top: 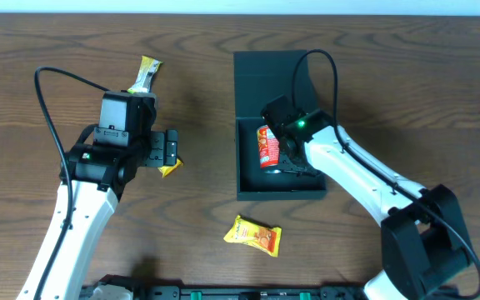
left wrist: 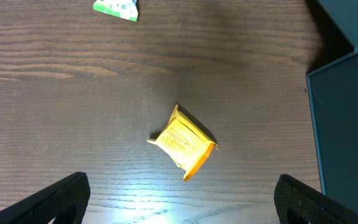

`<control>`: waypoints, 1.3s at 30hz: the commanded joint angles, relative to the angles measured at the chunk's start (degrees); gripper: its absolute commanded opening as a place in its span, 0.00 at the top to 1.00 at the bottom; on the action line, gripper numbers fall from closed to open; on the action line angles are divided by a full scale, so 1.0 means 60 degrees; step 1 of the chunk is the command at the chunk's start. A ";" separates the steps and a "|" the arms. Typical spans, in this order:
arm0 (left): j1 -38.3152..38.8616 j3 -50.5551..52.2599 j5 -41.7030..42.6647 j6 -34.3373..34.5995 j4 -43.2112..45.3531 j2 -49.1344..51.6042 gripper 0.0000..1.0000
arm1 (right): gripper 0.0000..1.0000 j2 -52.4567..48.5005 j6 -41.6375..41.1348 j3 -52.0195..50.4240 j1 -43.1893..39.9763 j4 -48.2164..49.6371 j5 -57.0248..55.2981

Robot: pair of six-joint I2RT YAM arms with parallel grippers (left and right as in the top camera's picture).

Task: Pack container
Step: 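Adjust the cans inside the box with the right gripper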

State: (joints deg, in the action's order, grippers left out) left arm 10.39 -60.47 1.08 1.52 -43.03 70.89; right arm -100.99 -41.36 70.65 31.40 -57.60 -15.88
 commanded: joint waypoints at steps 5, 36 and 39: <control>0.0025 -0.0127 0.0000 0.0036 0.0044 0.0026 0.04 | 0.98 -0.0047 0.0117 -0.0058 -0.0058 -0.0178 0.1515; 0.0025 -0.0124 0.0000 0.0036 0.0117 0.0026 0.05 | 0.99 -0.0047 -0.0481 -0.0076 0.0222 0.0994 0.4178; 0.0025 -0.0124 0.0000 0.0033 0.0113 0.0026 0.04 | 0.99 -0.0047 -0.0492 -0.0076 0.0284 0.1279 0.3927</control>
State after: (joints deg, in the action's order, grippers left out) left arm 10.39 -60.47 1.10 1.50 -42.44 70.89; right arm -100.99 -43.48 70.59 32.45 -50.41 7.14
